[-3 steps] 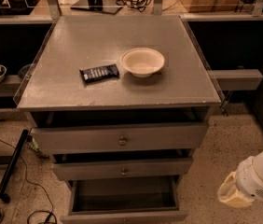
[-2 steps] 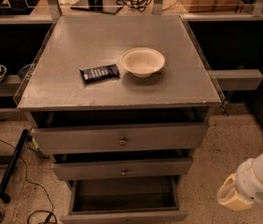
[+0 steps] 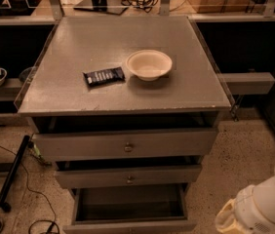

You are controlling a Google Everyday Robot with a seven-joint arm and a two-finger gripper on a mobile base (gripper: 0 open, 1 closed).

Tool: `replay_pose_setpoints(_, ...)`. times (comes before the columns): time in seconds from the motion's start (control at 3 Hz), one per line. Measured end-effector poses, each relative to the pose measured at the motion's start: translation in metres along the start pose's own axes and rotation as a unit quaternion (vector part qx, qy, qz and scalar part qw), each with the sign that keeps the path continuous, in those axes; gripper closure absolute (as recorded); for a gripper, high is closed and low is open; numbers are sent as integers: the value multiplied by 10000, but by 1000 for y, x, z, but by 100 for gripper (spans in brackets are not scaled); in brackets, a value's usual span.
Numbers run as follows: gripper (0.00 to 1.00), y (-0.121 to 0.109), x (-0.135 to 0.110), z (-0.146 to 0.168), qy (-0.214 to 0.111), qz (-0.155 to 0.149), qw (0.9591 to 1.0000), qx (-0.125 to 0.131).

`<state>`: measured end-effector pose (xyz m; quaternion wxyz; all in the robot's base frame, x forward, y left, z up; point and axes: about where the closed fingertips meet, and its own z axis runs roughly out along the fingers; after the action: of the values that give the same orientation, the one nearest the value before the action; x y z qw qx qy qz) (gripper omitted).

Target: Close bottom drawer

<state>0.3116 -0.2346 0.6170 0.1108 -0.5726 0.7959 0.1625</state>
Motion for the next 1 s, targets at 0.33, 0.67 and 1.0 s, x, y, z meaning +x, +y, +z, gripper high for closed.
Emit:
replay_pose_setpoints(0.33,100,33,-12,33,-283,154,9994,-115)
replay_pose_setpoints(0.67,100,36,-9,43,-299,192,9992,-182)
replay_pose_setpoints(1.0,100,50,3,83,-347,395,9978,-406)
